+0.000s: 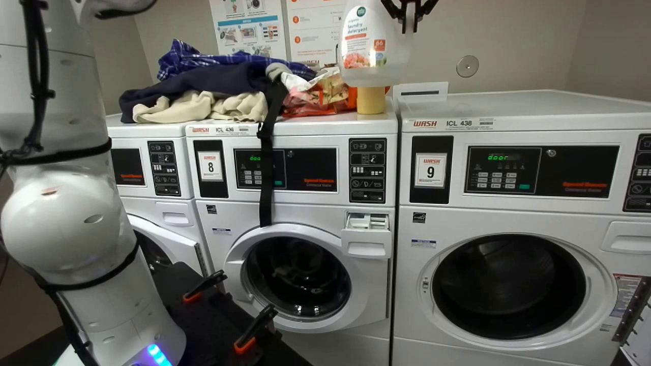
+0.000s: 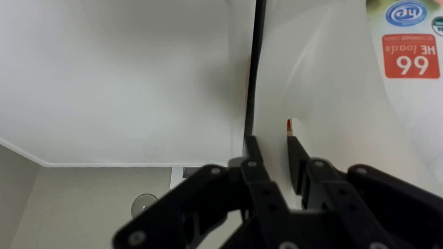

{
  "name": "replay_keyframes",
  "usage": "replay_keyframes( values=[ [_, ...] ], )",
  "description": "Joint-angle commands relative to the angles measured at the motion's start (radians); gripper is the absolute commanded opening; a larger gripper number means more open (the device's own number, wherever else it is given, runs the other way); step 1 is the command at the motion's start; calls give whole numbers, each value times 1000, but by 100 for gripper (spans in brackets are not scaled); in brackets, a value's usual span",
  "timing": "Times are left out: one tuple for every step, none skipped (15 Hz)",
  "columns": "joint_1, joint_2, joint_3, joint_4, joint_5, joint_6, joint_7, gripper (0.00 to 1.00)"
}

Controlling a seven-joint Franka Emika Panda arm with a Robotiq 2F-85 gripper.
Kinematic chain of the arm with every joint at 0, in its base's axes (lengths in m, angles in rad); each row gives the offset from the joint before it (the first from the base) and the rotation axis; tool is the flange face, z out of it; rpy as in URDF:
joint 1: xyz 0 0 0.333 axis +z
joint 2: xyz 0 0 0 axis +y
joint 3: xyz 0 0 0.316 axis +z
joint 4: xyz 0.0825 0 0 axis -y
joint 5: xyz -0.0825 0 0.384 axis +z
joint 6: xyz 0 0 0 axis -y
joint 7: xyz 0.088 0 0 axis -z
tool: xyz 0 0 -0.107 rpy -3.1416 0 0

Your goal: Tip the bottle over the soap chamber

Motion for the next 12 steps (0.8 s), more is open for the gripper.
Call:
replay_keyframes(
  values=[
    [-2, 18, 9, 34, 35, -22, -24, 6],
    [0, 18, 12, 24, 34, -21, -36, 6],
    [2, 19, 15, 13, 31, -17, -45, 6],
    [3, 19, 17, 2, 29, -9, -57, 6],
    [4, 17, 19, -11, 30, -1, -69, 6],
    [4, 16, 20, -23, 33, 9, -82, 6],
    [4, 10, 22, -42, 40, 25, -93, 6],
    [4, 2, 23, -62, 47, 37, -110, 6],
    [4, -5, 24, -85, 55, 53, -124, 6],
    [5, -11, 24, -106, 66, 74, -141, 6],
    [4, -16, 24, -129, 84, 95, -161, 6],
    [3, -19, 24, -147, 101, 115, -178, 6]
  ],
)
